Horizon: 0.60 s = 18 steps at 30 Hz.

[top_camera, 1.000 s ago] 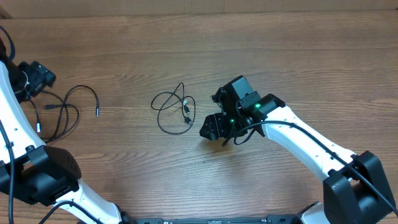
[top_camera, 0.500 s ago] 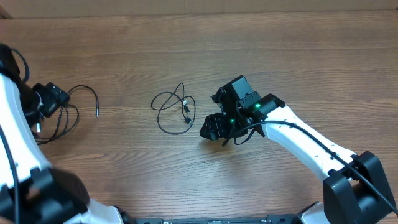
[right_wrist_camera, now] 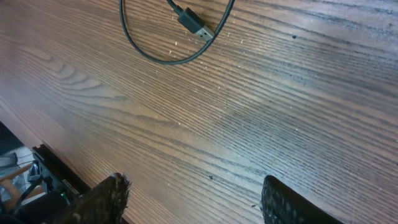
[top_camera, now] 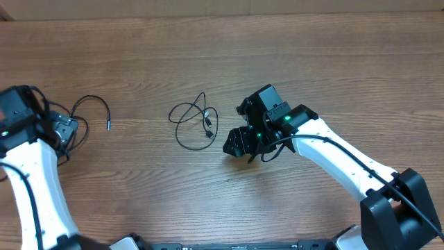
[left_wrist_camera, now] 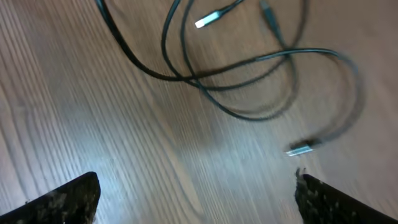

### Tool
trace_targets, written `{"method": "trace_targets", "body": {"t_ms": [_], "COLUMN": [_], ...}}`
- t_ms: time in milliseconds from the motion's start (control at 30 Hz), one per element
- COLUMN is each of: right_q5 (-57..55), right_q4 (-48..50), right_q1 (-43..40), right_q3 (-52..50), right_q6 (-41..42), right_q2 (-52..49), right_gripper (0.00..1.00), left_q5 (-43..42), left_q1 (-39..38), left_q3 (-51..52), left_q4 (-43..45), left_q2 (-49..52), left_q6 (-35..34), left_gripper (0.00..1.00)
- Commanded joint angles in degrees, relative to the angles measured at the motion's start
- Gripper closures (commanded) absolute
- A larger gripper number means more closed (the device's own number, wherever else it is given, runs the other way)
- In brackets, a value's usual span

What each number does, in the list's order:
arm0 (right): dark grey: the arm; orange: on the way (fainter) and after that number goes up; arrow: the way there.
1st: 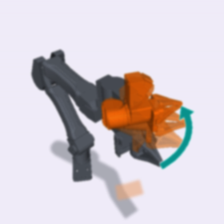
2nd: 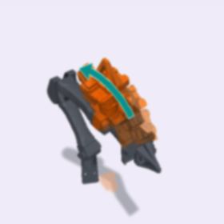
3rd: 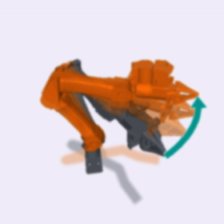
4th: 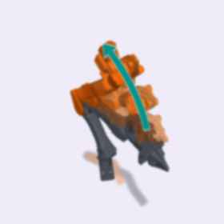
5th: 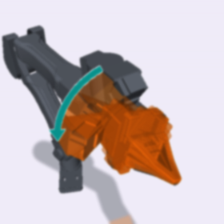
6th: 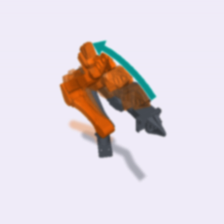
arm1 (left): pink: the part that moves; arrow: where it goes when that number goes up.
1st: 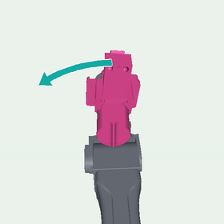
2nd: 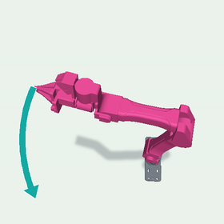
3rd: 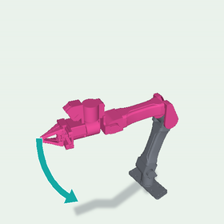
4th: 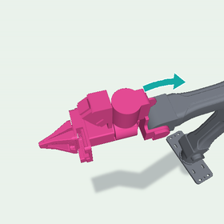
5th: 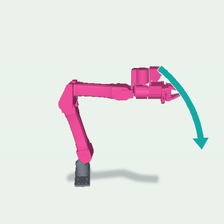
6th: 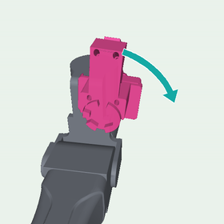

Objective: Untangle cables

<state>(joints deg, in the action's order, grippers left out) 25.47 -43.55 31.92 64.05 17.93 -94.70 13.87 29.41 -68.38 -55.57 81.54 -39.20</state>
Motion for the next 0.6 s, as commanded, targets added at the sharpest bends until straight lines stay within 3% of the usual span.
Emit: {"method": "trace_targets", "body": {"t_ms": [0, 167, 300, 567], "right_q5": [-0.20, -0.20, -0.20, -0.17], "right_q4": [-0.31, -0.33, -0.31, -0.68], "right_q1": [0.26, 0.26, 0.26, 0.26], "right_q3": [0.02, 0.02, 0.02, 0.02], "right_q6": [-0.42, -0.42, -0.42, -0.39], "right_q2": [0.07, 0.07, 0.07, 0.07], "right_gripper": [0.33, 0.33, 0.33, 0.33], "left_q5": [3.48, 1.99, 1.81, 6.25], "left_q1": [0.92, 5.44, 8.09, 12.72], "left_q3": [1.16, 1.09, -0.24, -2.64], "left_q4": [2.67, 5.46, 4.17, 4.09], "left_q2": [4.90, 9.46, 9.42, 9.42], "left_q6": [-2.40, -2.36, -1.07, -3.06], "left_gripper": [0.00, 0.01, 0.07, 0.12]}}
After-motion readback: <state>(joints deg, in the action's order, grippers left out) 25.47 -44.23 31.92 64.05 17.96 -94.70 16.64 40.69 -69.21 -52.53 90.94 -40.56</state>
